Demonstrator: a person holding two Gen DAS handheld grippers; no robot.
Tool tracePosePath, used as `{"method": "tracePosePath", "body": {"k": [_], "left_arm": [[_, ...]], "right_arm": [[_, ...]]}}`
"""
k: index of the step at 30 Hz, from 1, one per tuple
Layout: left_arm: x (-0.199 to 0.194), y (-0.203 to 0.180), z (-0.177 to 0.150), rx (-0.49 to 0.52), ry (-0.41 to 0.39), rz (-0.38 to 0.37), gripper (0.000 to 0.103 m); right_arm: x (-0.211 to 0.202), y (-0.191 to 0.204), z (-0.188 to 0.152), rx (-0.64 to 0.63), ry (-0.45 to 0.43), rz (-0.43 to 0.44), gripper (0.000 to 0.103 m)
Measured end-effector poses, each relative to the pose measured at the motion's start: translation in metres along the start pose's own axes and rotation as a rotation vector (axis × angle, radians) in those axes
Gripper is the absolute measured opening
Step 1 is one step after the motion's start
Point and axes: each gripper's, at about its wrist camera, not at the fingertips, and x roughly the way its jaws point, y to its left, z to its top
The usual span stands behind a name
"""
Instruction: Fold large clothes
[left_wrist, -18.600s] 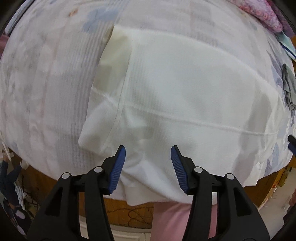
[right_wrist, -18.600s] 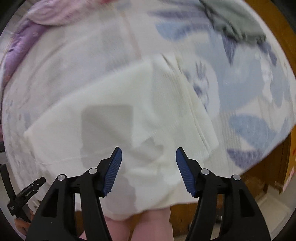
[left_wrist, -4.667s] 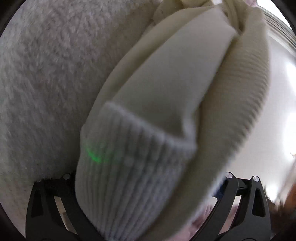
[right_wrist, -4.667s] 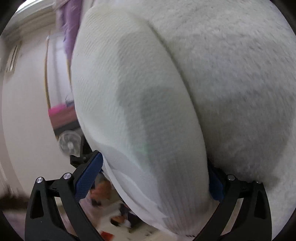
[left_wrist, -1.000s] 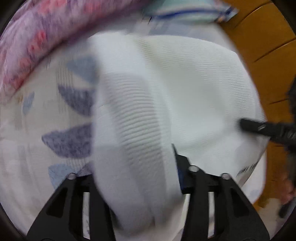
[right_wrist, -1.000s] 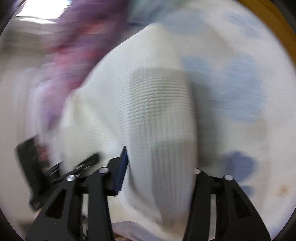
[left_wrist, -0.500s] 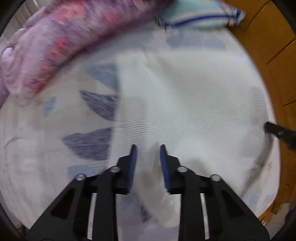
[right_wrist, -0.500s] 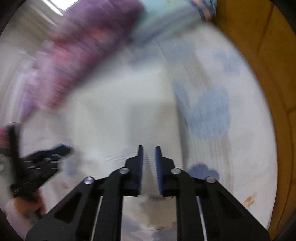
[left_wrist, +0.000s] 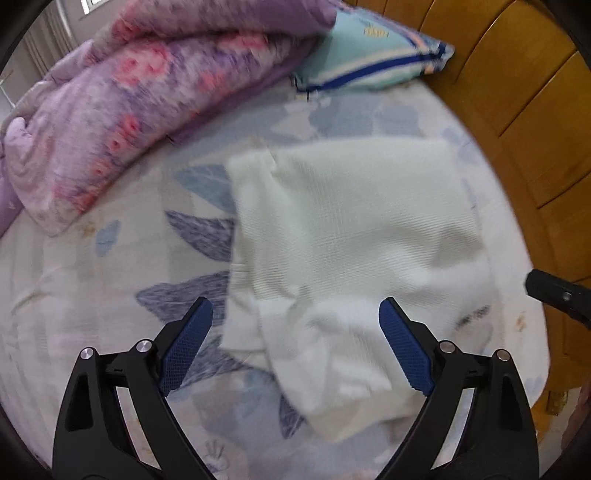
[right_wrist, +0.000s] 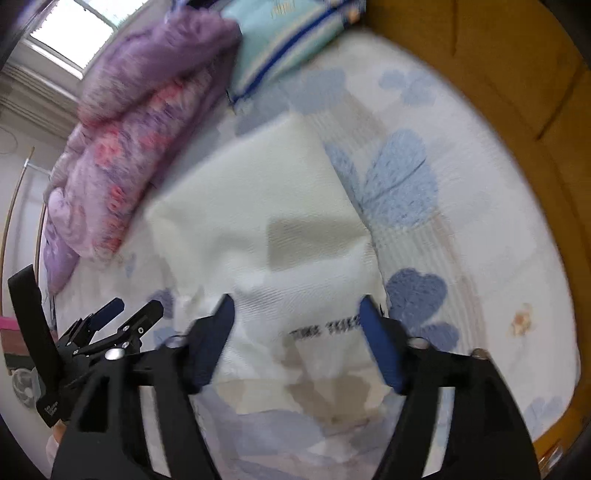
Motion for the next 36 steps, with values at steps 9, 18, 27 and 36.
{"method": "tracePosePath", "body": {"k": [9,18,27,36], "left_arm": [[-0.178,0.025,-0.041,0.025,-0.215,-0.040,0.092],[-0.356,0.107,-0.136,0.162,-0.438,-0.126,0.095],[-0.439,0.219,-0.252,0.211,-0.513,-0.158,0.097],[-0.455,0.269,-0.306,0.199,-0.509,-0.104,0.097]], "right_arm": [[-0.130,0.095,-0.076,0.044,-0.277,-0.039,0.082],[-0.243,0.227,-0.221,0.090,-0.560,-0.144,0.089],[-0.265,0.335,-0.364,0.172,-0.641,-0.193,0.090],[-0.235,0.392,-0.433,0.155,-0.618,-0.244,0.090]]}}
